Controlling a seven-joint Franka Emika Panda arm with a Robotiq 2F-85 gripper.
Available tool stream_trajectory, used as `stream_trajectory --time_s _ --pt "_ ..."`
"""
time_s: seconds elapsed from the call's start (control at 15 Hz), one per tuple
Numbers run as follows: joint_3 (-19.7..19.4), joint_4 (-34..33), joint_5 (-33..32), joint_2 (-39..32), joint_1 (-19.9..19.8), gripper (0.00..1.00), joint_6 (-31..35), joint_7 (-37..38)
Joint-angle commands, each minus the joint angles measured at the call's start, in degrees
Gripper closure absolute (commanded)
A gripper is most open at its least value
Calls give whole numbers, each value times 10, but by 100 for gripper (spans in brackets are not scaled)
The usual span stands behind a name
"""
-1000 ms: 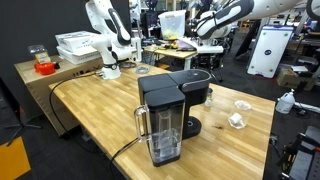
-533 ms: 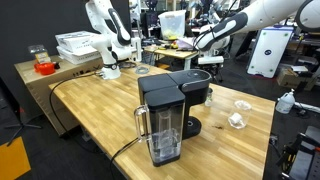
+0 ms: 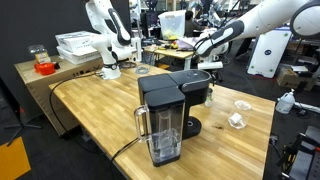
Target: Take the cup out of the pot and put it on the table
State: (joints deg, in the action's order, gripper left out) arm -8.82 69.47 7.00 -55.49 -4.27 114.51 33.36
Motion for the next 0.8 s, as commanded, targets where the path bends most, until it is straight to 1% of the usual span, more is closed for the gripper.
stream_trajectory --time_s 0.0,0.27,0.73 --pt "8 -54 14 -32 -14 0 -19 -1" --pt "11 -94 19 -64 -26 0 -26 -6" --pt "14 -173 17 -111 -49 0 -57 -15"
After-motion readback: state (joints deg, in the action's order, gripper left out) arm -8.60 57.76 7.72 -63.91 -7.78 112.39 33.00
